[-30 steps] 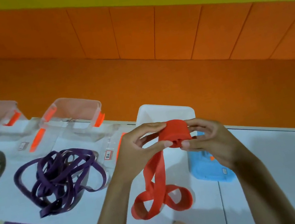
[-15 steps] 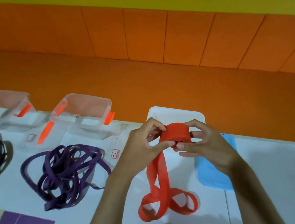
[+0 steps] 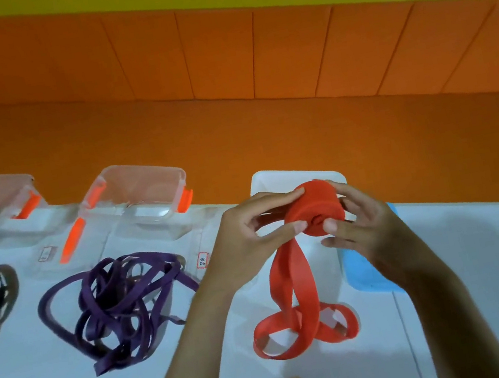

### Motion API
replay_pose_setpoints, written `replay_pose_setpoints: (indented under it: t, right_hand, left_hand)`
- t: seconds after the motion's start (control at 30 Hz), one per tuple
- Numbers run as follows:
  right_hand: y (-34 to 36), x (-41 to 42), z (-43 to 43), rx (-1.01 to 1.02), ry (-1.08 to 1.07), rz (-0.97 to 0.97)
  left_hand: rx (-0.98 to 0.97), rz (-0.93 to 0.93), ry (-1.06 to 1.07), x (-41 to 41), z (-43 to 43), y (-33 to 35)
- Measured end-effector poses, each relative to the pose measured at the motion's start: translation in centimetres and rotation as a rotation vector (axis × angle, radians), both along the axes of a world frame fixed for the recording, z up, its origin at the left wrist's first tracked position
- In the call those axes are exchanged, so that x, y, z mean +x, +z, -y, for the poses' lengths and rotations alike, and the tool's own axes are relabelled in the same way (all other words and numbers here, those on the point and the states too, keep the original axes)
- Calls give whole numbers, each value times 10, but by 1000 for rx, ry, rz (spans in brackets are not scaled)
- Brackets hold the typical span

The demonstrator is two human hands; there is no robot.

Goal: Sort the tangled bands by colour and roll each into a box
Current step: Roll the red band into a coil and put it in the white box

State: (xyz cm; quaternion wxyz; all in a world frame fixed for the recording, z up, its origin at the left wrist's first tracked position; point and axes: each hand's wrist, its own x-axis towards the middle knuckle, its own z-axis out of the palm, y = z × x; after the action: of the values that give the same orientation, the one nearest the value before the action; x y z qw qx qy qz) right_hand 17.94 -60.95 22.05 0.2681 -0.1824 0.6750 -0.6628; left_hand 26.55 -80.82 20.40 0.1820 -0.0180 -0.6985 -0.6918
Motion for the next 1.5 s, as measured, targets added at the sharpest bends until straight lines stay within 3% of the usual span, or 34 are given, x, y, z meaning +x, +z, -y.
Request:
replay_pose_setpoints:
  t: [0.23,0.37,0.6,0.8,1.07,1.17,1.3,1.5]
  right_hand:
    - [20,14,-10,-204,-89,141]
    - [18,22,-3,-283,-83,232]
    - [20,26,2,48,-76,-47]
    - [32,27,13,-119,-129,23]
    - [41,24,36,-374,-73,201]
    - [42,22,34,-326,-24,188]
    - [43,25,31,-18,-41,-39]
    - [33,24,21,-100,-125,70]
  left_hand:
    - [163,-50,-63,-5,-10,17]
    - [135,-45,-142,0,-3,14]
    - [6,-12,-70,14,6,14]
    - [113,-56,36,17,13,28]
    - [154,-32,-36,20,34,52]
    - [160,-52,-18,18,34,56]
    - [122,-60,60,16,25,47]
    - [204,14,21,2,17,39]
